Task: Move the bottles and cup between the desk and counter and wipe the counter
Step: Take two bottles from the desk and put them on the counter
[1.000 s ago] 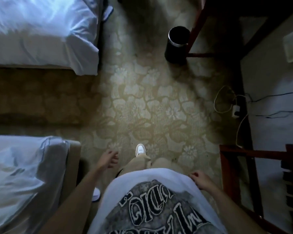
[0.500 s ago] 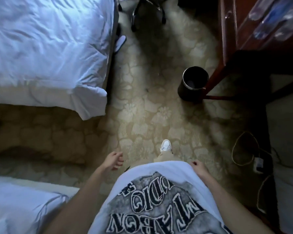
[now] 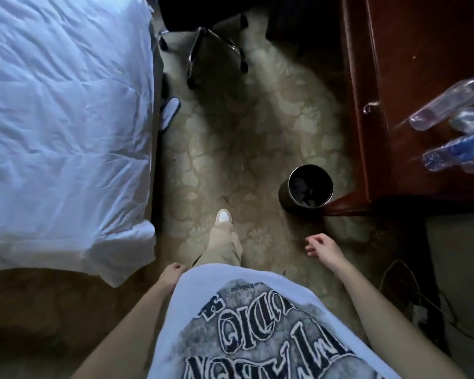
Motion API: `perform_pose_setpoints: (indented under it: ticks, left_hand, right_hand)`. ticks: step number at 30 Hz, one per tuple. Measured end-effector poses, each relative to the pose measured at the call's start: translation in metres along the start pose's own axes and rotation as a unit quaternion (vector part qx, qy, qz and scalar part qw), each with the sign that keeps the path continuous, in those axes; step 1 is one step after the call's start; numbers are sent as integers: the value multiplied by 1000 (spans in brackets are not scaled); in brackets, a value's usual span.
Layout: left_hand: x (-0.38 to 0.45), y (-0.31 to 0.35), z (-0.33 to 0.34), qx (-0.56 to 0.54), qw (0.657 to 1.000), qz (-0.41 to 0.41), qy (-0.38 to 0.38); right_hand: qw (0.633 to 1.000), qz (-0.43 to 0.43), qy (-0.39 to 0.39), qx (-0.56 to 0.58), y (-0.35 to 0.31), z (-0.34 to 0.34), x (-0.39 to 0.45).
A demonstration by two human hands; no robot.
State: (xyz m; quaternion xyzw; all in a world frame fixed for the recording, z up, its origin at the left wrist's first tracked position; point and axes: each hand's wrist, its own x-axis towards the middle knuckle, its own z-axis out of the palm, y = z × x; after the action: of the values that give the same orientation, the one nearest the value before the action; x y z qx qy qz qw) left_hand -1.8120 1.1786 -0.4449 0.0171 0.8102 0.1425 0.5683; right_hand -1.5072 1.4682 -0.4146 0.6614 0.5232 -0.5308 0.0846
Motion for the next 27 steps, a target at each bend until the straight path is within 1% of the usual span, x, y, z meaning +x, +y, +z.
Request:
perform_pose_setpoints:
  ticks: [3,6,9,11,13,17,19,21,23,26,27]
  left_hand:
    - [36,106,-49,-9,999,43,1]
    - [78,224,-98,47,992,120,-13]
    - [88,338,-120,71,984,164,3]
    - [89,402,-118,91,977,195,-1]
    - [90,455,-102,115,967,227,-27]
    - [76,548,-33,157,936,296,-103]
    - [60,590,8,202,902,348,-153]
    - [41,631,48,260,848,413,-208]
    - [21,666,89,314,789,467,-246]
    - [-10,710,147,390,691,554,-251]
    - [-18,721,164,399,669,573,-255]
  right_hand:
    - [998,62,16,24,-6,4,7]
    - [991,88,63,81,-20,9,17]
    - [981,112,91,132,-39,12,33]
    - [970,111,116,182,-57,12,45]
    - [955,94,148,241,-80,3,63]
    - [906,59,246,340,-125,-43,97]
    - [871,30,307,382,-144,-70,103]
    - [848,17,351,396,-158,-96,107]
    - [826,23,385,410,-164,-114,106]
    - [781,48,447,434,-169,-130,105]
    - [766,61,462,444,-170,-133,105]
